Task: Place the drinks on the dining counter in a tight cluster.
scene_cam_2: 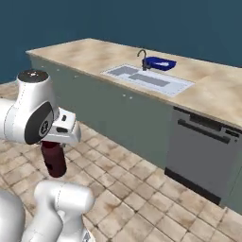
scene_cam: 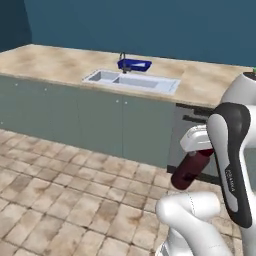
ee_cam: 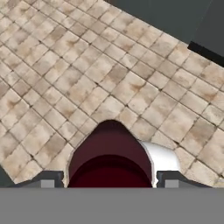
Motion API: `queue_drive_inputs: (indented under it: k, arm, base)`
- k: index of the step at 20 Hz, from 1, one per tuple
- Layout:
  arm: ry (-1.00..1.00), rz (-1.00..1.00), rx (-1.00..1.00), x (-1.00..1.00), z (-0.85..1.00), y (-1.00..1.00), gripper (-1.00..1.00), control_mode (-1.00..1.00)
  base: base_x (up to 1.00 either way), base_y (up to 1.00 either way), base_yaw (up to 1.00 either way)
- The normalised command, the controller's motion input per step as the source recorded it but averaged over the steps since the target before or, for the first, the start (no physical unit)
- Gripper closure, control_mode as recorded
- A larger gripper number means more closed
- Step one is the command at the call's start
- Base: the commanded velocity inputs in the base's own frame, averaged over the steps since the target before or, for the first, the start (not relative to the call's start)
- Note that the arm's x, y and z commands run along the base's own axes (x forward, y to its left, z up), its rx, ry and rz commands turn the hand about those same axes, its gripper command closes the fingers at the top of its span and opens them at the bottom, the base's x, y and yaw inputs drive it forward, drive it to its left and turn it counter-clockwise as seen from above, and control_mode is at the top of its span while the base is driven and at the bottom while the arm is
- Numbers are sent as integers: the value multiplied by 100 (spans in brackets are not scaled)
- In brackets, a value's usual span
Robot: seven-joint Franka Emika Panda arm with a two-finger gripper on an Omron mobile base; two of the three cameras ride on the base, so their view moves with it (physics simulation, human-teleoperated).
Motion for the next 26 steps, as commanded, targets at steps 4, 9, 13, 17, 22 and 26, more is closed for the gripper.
queue_drive_inputs:
  k: [4, 9, 13, 17, 22, 26]
  arm:
    - [0, 0, 0, 0, 0, 0, 100, 100]
    - [0, 0, 0, 0, 0, 0, 100, 100]
    - [0, 0, 0, 0, 0, 0, 100, 100]
    - [0, 0, 0, 0, 0, 0, 100, 100]
    - [0, 0, 0, 0, 0, 0, 100, 100]
    - [0, 0, 0, 0, 0, 0, 100, 100]
  base:
    - [0, 0, -100]
    - [0, 0, -100]
    - [63, -28, -10]
    - [99, -93, 37]
    - [97, -100, 40]
    - [75, -100, 11]
